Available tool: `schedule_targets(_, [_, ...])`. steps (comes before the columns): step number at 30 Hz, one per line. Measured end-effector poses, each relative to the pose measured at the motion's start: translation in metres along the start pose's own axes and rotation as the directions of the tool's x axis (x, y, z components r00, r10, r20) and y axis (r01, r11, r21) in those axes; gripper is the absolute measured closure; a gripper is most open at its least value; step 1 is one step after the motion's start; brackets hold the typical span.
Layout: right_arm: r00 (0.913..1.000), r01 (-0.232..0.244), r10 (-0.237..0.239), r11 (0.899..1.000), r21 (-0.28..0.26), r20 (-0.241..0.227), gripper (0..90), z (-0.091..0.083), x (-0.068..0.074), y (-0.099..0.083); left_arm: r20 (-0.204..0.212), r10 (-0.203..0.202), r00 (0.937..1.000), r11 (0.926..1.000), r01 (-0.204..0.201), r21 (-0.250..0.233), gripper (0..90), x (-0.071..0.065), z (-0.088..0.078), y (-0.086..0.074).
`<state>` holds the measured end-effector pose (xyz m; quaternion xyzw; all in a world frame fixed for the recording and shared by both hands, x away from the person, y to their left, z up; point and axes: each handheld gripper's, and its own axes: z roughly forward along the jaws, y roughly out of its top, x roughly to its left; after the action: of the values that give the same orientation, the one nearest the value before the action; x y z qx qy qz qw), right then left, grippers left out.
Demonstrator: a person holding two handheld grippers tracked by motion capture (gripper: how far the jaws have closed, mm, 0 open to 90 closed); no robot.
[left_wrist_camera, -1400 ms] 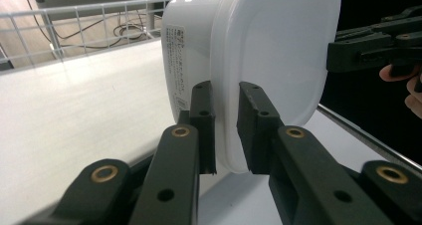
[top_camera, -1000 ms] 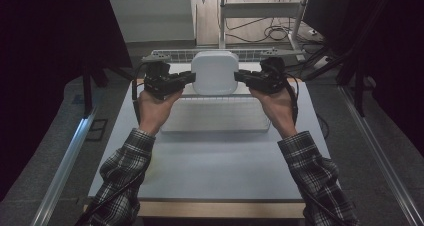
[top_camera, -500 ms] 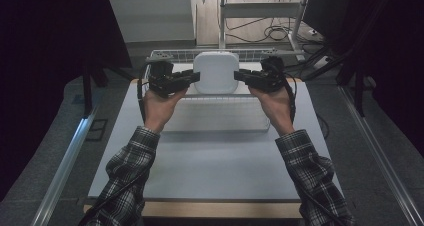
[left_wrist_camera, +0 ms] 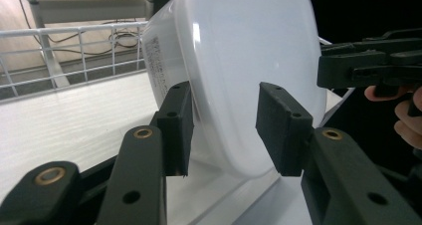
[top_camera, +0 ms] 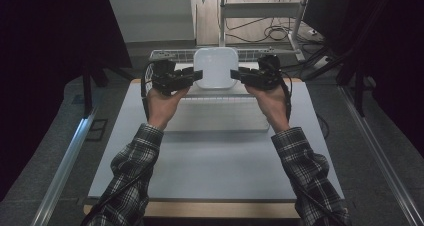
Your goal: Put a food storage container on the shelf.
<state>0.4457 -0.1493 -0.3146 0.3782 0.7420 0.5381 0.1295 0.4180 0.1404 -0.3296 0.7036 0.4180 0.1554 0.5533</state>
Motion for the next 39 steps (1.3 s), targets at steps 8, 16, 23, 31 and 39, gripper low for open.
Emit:
schedule_targets(8, [0.9998, -0.018, 0.018, 1.0, 0.002, -0.004, 58.0, 0.006, -0.005, 0.001, -0.013, -0.004, 0.9999, 1.0, 0.004, 0.009, 54.7, 0.004, 0.007, 0.003])
schedule_targets(16, [0.9995, -0.019, 0.019, 1.0, -0.006, 0.026, 52.7, 0.009, -0.007, 0.004, -0.034, -0.014, 0.9993, 0.9999, 0.014, 0.008, 48.2, 0.008, 0.011, 0.006])
schedule_targets(23, [0.9984, -0.026, 0.027, 0.999, -0.018, 0.05, 51.9, 0.012, -0.009, 0.007, -0.059, -0.015, 0.9981, 0.9998, 0.016, 0.009, 42.7, 0.01, 0.015, 0.01])
schedule_targets(31, [0.9968, -0.045, 0.047, 0.998, -0.034, 0.064, 48.5, 0.016, -0.012, 0.009, -0.103, -0.007, 0.9946, 0.9999, 0.006, -0.011, 34.7, 0.015, 0.019, 0.013])
schedule_targets(39, [0.9972, -0.016, 0.02, 0.999, -0.051, 0.073, 40.0, 0.007, -0.011, 0.009, -0.072, 0.013, 0.9973, 0.9996, -0.015, -0.026, 26.5, 0.016, 0.007, 0.013])
